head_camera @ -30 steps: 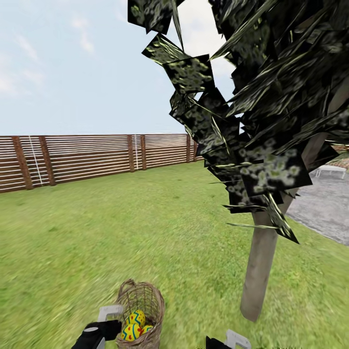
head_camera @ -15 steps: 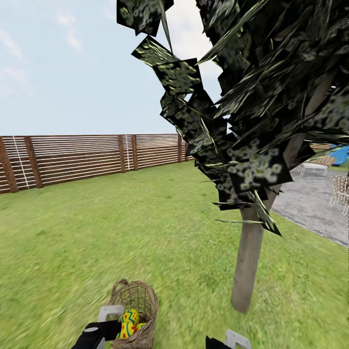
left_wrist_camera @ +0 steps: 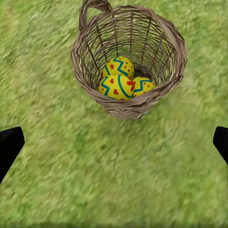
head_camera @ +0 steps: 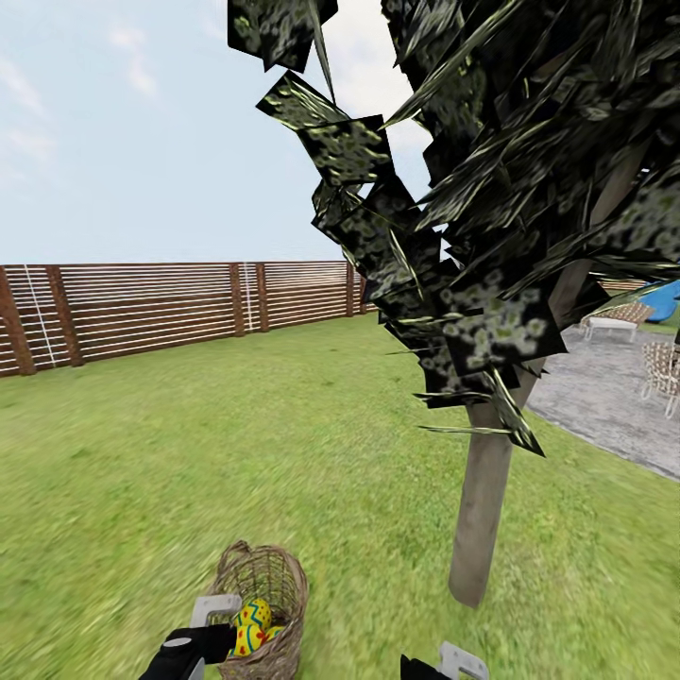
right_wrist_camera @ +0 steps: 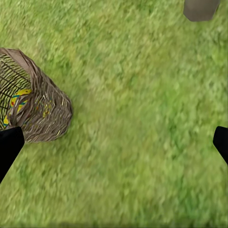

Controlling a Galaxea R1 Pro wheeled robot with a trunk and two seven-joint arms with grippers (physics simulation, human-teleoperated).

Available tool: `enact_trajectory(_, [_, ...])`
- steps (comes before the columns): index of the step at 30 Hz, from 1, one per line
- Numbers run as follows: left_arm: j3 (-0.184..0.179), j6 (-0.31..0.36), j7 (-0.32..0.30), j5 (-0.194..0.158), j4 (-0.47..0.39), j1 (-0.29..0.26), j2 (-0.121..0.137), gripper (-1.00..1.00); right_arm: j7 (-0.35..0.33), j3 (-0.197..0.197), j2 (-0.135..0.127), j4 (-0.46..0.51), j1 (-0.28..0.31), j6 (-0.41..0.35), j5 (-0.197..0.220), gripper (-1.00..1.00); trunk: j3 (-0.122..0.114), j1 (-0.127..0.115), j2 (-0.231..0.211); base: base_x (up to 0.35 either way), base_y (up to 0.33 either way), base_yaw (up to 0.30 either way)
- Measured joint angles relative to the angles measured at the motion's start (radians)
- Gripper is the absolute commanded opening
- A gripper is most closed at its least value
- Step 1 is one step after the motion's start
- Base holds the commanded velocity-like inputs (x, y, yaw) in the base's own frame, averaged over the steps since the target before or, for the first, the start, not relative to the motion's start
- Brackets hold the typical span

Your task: Take the three Easter eggs out of the wicker basket on the lawn in the garden, then place them on the lawn next to a single tree (choose any tree) so that all three eggs are next to the same tree and none are left in the basket.

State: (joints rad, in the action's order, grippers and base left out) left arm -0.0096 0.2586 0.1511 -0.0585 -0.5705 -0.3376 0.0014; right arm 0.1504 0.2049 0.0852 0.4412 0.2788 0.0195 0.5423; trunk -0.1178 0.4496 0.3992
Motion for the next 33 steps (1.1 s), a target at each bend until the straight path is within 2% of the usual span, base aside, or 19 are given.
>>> enact_trajectory(14, [0.0,0.0,0.0,0.002,0.0,0.0,0.0,1.0,0.0,0.0,0.0,-0.001,0.0,0.0,0.0,1.0,0.0,0.0,0.0,0.0,0.0,-0.21])
enact_trajectory(33, [-0.001,0.0,0.0,0.002,0.0,0.0,0.0,1.0,0.0,0.001,0.001,-0.002,0.0,0.0,0.0,1.0,0.0,0.0,0.0,0.0,0.0,-0.019])
